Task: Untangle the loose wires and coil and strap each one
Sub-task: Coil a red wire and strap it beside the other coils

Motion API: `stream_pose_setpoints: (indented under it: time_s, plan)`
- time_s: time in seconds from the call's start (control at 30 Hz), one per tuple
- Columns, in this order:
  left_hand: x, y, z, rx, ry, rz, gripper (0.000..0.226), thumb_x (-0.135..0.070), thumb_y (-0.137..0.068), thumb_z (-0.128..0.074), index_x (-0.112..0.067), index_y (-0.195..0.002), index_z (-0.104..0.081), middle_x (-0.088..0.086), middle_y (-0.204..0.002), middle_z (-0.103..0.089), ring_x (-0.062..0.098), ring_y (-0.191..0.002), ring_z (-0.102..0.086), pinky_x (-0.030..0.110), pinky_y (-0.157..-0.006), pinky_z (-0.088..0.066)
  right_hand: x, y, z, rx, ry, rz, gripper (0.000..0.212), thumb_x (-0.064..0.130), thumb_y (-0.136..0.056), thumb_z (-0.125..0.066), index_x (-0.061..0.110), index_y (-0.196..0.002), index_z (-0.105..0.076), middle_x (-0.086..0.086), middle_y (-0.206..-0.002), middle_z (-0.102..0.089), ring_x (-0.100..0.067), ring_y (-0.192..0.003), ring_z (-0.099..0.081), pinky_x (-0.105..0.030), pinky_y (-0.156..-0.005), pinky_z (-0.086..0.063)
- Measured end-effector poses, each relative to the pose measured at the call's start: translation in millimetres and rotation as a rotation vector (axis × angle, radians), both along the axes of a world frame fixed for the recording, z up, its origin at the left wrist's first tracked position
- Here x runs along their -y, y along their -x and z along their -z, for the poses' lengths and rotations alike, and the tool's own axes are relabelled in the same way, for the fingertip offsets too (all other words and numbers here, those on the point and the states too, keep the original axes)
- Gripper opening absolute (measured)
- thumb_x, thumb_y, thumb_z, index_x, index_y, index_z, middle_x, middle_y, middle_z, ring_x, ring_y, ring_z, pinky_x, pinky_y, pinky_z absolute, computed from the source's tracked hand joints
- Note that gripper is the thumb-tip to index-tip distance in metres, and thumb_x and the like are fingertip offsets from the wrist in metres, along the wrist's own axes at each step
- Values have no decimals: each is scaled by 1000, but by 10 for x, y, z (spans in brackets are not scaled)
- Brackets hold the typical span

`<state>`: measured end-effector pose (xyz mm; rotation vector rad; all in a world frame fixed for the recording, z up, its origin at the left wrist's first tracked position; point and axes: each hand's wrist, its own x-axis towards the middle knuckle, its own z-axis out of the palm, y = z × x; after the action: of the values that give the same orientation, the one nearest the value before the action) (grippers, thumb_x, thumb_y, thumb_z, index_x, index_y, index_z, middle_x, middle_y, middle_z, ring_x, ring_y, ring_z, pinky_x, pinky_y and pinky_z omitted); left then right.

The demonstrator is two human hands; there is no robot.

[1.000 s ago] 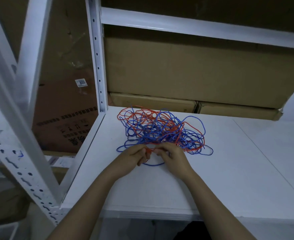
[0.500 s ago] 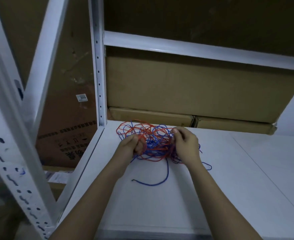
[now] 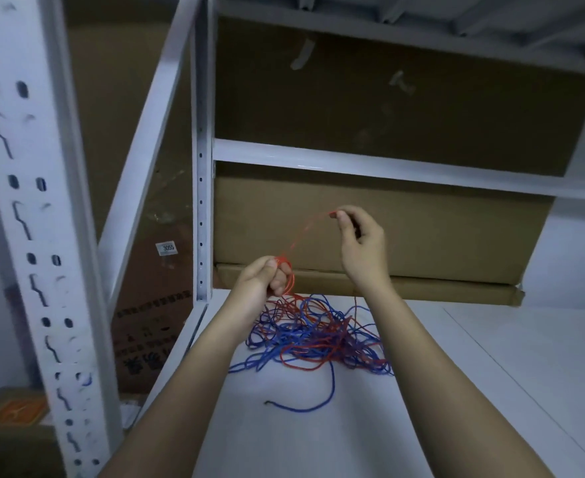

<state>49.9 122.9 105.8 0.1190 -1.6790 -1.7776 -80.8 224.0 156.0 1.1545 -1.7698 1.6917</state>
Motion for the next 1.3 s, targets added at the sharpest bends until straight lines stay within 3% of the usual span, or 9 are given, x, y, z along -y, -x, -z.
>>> stream_pose_setpoints:
  time_s: [0.1,0.23,0.4,0.53,0.63,0.87,1.03,1.17,1.3]
  plan:
    - [10,-139,151,-18,-124,156,33,-12,-104,-27,-3,-83,-51,-6,-53,-38,7,-50,-37,19,-55,-33,-19,138,424,75,-217,122,19,26,-97,-52,17,-95,-70,6,-89,-69,-15,-85,-61,-26,-74,-47]
    - [-18,-228,359,-65,-327,256,34,-12,-102,-26,2,-86,-53,-3,-52,-41,9,-49,-40,17,-52,-38,-17,-4,999,-157,-554,183,23,26,-95,-55,14,-88,-73,-7,-81,-70,-32,-80,-56,-37,-70,-44]
    - [56,-256,652,-25,-524,14,26,-16,-98,-42,-4,-102,-65,5,-85,-72,15,-81,-67,24,-78,-53,-128,-475,1560,-501,-716,150,5,19,-79,-70,18,-75,-73,-1,-66,-64,-28,-65,-55,-30,-58,-38]
    - [56,-214,927,183,-342,-140,20,-15,-92,-53,-14,-96,-72,0,-91,-76,18,-89,-70,29,-85,-54,-198,-710,1776,-656,-666,53,15,9,-69,-79,17,-81,-75,-2,-63,-58,-26,-62,-55,-28,-55,-37]
    - [21,-235,1115,234,-72,-150,35,-12,-103,-39,-28,-93,-69,-17,-88,-74,-2,-87,-67,13,-81,-51,-249,-790,1786,-681,-685,-5,21,5,-72,-75,13,-91,-75,-4,-69,-60,-26,-64,-57,-30,-58,-38]
    - [-54,-363,1414,384,171,25,33,-16,-103,-39,-40,-102,-62,-31,-97,-65,-16,-95,-58,4,-85,-40,-324,-646,1716,-549,-554,-30,11,9,-88,-63,6,-91,-73,-8,-82,-67,-28,-69,-56,-32,-64,-46]
    - [-27,-456,1458,386,63,93,44,-11,-104,-34,-29,-83,-69,-14,-76,-71,-3,-74,-63,6,-71,-44,-229,-580,1711,-192,-479,-120,6,8,-84,-70,6,-89,-73,2,-77,-61,0,-71,-45,-15,-68,-36]
    - [10,-466,1451,384,-50,103,60,-9,-102,-33,-34,-64,-71,-11,-58,-60,0,-59,-53,10,-60,-41,-157,-671,1748,142,-500,-306,14,9,-91,-61,11,-95,-74,20,-82,-63,4,-77,-54,-8,-71,-37]
    - [10,-453,1473,333,-156,61,50,-11,-102,-35,-23,-65,-66,-7,-60,-56,5,-61,-51,17,-63,-40,-155,-710,1754,94,-592,-306,18,13,-95,-56,13,-98,-73,19,-79,-62,0,-76,-54,-13,-70,-39]
